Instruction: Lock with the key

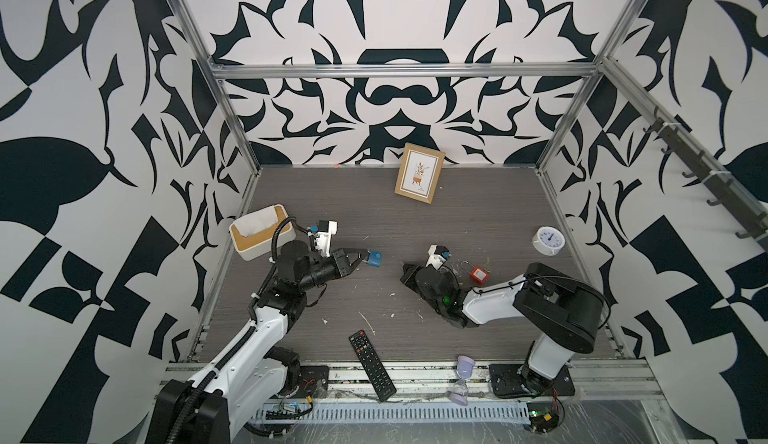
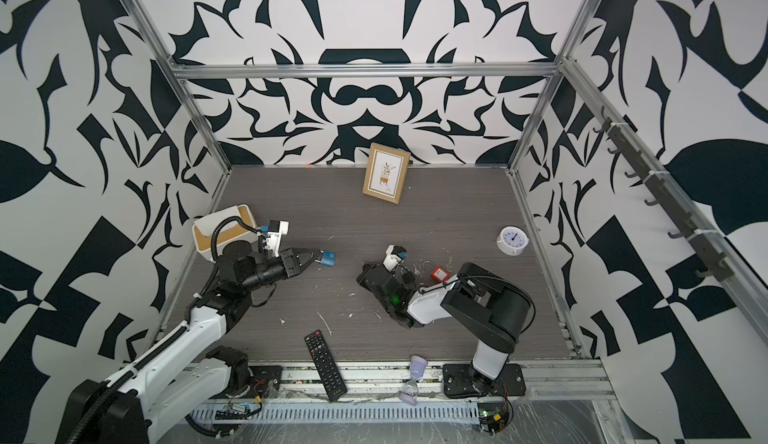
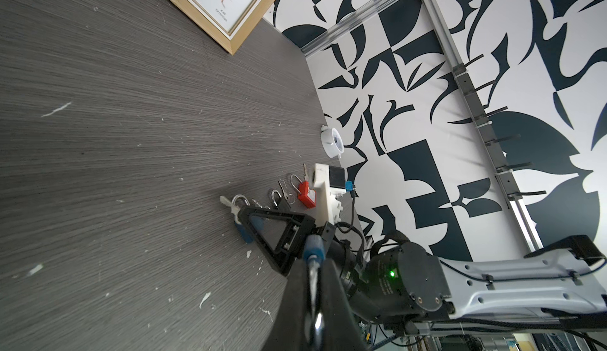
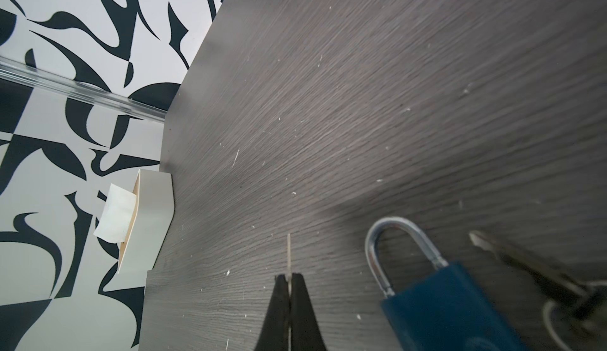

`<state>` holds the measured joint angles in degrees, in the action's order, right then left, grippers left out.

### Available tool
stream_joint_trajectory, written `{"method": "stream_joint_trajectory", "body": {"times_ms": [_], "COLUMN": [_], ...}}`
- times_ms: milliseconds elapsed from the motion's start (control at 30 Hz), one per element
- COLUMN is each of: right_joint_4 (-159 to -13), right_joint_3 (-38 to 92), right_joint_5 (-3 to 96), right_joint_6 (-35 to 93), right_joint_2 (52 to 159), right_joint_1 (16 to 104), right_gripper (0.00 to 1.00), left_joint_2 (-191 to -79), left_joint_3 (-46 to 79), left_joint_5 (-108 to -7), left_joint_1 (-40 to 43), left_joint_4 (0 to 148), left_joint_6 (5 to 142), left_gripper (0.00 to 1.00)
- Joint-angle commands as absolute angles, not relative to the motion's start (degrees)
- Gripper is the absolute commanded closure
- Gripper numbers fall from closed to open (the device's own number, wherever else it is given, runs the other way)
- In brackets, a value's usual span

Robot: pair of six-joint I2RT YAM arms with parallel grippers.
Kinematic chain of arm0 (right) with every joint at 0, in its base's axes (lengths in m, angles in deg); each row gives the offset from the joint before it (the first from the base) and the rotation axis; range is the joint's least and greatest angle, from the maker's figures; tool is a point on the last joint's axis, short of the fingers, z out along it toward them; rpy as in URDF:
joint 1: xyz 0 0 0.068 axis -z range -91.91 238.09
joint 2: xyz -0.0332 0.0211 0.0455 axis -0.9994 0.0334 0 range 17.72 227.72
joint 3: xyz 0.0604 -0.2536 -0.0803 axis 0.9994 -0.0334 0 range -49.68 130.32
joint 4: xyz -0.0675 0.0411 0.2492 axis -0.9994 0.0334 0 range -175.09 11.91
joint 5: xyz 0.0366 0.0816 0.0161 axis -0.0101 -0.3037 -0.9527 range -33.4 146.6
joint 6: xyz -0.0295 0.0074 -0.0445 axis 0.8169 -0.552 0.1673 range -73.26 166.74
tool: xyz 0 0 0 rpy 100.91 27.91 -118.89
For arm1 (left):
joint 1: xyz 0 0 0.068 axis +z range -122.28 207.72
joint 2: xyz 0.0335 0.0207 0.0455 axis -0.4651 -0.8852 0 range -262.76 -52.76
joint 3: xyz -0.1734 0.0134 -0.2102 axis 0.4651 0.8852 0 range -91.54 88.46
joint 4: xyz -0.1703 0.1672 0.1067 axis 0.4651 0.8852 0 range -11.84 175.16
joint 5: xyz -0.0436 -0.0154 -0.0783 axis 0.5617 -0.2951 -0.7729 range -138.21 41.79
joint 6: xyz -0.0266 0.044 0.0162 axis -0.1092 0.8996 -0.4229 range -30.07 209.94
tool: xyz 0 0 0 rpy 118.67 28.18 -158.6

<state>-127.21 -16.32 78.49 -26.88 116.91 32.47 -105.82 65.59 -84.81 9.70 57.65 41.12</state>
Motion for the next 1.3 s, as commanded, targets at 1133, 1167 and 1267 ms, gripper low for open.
{"method": "stream_joint_trajectory", "body": {"times_ms": [1133, 1167, 1267], "right_joint_4": [-125.70, -125.70, -123.52], "right_joint_3": [-16.36, -16.61, -17.45], "right_joint_5": [82.16, 82.32, 83.42], "right_joint_6": [-37.09, -36.69, -35.26], "right_joint_2": [120.59, 119.89, 115.98], "right_joint_1": [27.01, 26.78, 25.90], "right_gripper": [0.71, 0.70, 0.70], "left_joint_2": [-112.88, -113.70, -117.33], "left_joint_3": [56.88, 56.57, 53.08], "left_joint_5": [-81.30, -81.05, -78.28], "left_joint_1": [8.57, 8.22, 6.68], "left_joint_4": [78.46, 78.79, 83.97], "left_joint_6": [52.41, 53.02, 57.00], "left_gripper": [1.00, 1.00, 1.00]}}
